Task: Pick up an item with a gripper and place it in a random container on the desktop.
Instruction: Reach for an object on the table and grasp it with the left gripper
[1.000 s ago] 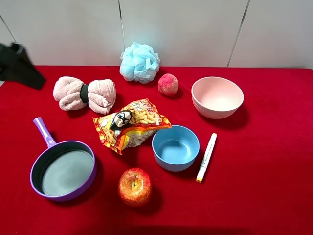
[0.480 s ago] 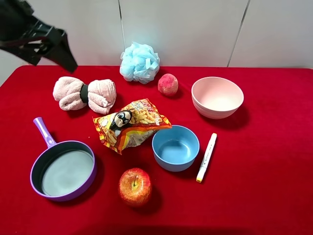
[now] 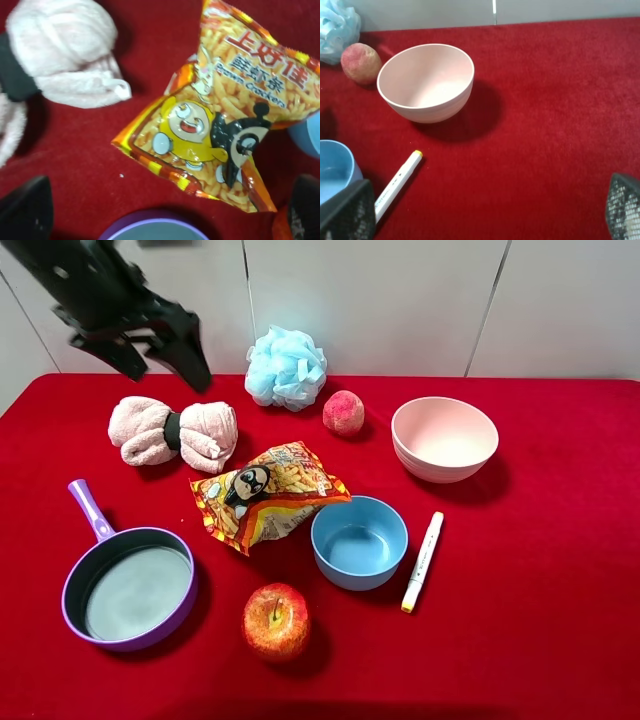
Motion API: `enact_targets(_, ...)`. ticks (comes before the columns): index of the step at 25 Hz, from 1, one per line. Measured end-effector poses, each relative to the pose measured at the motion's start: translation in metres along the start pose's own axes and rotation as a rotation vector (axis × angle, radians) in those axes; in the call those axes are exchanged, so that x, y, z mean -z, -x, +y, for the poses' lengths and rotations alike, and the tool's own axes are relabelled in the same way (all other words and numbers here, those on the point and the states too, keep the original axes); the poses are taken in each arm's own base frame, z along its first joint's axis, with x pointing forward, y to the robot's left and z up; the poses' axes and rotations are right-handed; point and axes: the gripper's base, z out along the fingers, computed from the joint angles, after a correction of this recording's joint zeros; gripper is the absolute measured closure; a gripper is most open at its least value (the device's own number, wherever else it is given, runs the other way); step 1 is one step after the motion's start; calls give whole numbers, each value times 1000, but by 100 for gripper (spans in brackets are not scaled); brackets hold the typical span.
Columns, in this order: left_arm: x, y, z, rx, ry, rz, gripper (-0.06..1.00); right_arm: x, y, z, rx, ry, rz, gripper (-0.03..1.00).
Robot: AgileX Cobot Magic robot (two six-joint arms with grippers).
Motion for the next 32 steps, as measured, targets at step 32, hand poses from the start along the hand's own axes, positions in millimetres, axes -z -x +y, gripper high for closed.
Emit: enact_targets(32,-157,45,-67,-413,0,274,-5,0,0,0,0,0,0,28)
